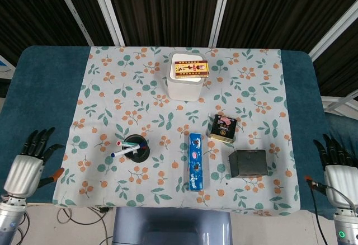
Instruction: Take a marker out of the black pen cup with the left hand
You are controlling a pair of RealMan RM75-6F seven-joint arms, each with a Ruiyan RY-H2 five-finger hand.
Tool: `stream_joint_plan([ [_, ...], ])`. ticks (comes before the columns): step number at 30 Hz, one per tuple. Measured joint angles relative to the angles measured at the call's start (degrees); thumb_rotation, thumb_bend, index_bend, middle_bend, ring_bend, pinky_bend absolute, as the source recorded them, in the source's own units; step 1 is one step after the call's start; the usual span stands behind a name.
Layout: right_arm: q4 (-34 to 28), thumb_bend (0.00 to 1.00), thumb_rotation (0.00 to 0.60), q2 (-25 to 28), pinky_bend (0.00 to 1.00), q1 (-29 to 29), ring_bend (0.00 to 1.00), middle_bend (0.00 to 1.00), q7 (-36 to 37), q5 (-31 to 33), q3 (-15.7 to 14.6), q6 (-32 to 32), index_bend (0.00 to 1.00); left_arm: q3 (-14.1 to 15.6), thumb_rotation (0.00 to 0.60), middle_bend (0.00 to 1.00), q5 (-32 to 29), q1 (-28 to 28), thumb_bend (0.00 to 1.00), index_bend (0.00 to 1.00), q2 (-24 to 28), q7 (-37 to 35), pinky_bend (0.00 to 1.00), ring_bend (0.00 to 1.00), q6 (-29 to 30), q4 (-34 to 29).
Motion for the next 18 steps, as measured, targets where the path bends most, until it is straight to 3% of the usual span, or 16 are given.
stream_joint_plan([
  [5, -0.16, 0.19, 0.6, 0.04, 0.2, -0.1, 0.06, 0.0, 0.01, 0.34, -0.01, -0.11, 0.13, -1.14, 0.6, 0.0, 1.38, -3.68, 0.22, 0.33, -2.88, 2.64, 0.0, 0.0, -2.96, 0.76],
  [14, -0.56, 0.19, 0.6, 0.29, 0.2, -0.16, 0.06, 0.0, 0.09, 1.02, 0.17, -0.43, 0.13, -3.43, 0.6, 0.0, -0.56, -9.84, 0.22, 0.35, -6.37, 9.86, 0.0, 0.0, -12.62, -2.1],
  [18, -0.6, 0.19, 0.6, 0.3, 0.2, -0.13, 0.06, 0.0, 0.18, 1.06, 0.23, -0.46, 0.13, -3.21, 0.6, 0.0, -1.17, -11.11, 0.22, 0.39, -8.58, 10.91, 0.0, 0.0, -14.02, -1.93],
])
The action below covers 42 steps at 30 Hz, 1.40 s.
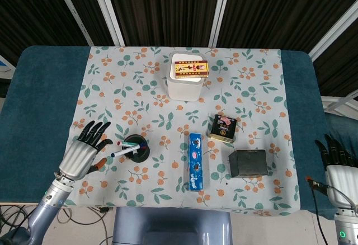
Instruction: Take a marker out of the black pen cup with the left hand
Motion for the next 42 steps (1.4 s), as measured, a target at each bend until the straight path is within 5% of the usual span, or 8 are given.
stream_joint_plan([
  [11, -0.17, 0.19, 0.6, 0.06, 0.2, -0.02, 0.06, 0.0, 0.17, 0.15, 0.09, -0.01, 0.13, 0.42, 0.6, 0.0, -0.28, -1.61, 0.27, 0.49, -3.73, 0.85, 0.0, 0.0, -0.1, 2.49],
  [42, -0.56, 0.19, 0.6, 0.2, 0.2, -0.04, 0.06, 0.0, 0.33, 0.87, 0.25, -0.38, 0.13, 0.23, 0.6, 0.04, -2.02, -3.08, 0.37, 0.6, -2.59, 3.79, 0.0, 0.0, 0.72, -1.66],
])
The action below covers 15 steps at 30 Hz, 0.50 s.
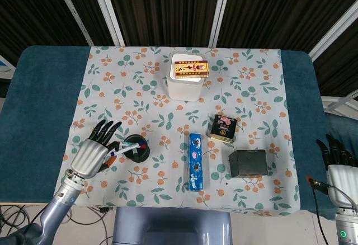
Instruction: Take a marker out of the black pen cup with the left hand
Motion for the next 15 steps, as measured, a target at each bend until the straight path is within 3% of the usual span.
stream_joint_plan([
  [9, -0.04, 0.19, 0.6, -0.15, 0.2, -0.02, 0.06, 0.0, -0.7, 0.19, 0.03, 0.01, 0.13, -0.55, 0.6, 0.05, 3.65, 0.32, 0.37, 0.61, 5.02, 0.66, 0.0, 0.0, 4.19, -8.26],
  [15, -0.06, 0.18, 0.6, -0.13, 0.2, 0.0, 0.06, 0.0, -0.89, 0.21, -0.01, -0.07, 0.13, -1.55, 0.6, 0.06, 6.48, 1.49, 0.37, 0.61, 12.28, -0.33, 0.0, 0.0, 8.87, -16.84],
])
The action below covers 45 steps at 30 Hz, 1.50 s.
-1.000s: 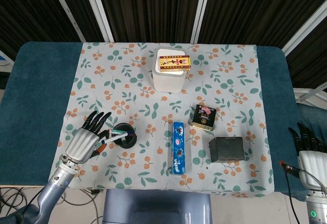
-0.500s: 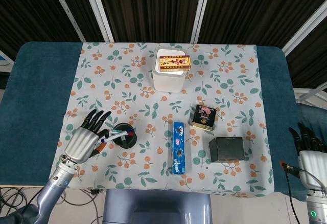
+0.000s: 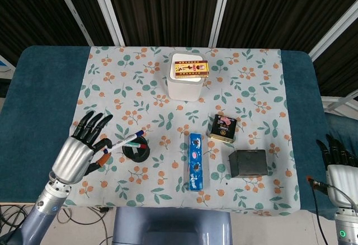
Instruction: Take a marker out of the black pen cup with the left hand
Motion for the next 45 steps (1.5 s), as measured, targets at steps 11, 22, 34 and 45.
stream_joint_plan([
  [11, -0.04, 0.18, 0.6, -0.07, 0.2, -0.07, 0.06, 0.0, -0.21, 0.12, -0.03, 0.02, 0.13, -4.17, 0.6, 0.06, -10.44, 2.33, 0.37, 0.59, 6.46, -7.53, 0.0, 0.0, 3.43, 1.0],
  [22, -0.18, 0.19, 0.6, 0.02, 0.2, -0.13, 0.06, 0.0, -0.04, 0.38, 0.08, -0.02, 0.13, -4.43, 0.6, 0.07, -17.87, -1.36, 0.37, 0.58, -3.18, -14.81, 0.0, 0.0, -7.08, 22.08],
  [34, -0.2, 0.18, 0.6, 0.08, 0.2, -0.11, 0.06, 0.0, 0.05, 0.32, 0.05, -0.07, 0.13, -3.23, 0.6, 0.07, -17.08, -6.22, 0.38, 0.6, -11.91, -16.23, 0.0, 0.0, -12.96, 32.45],
  [45, -0.4, 0.18, 0.6, 0.02, 0.2, -0.16, 0.06, 0.0, -0.12, 0.62, 0.17, -0.03, 0.13, -1.18, 0.6, 0.08, -12.36, -10.66, 0.38, 0.61, -13.28, -36.95, 0.0, 0.0, -16.7, 35.89],
])
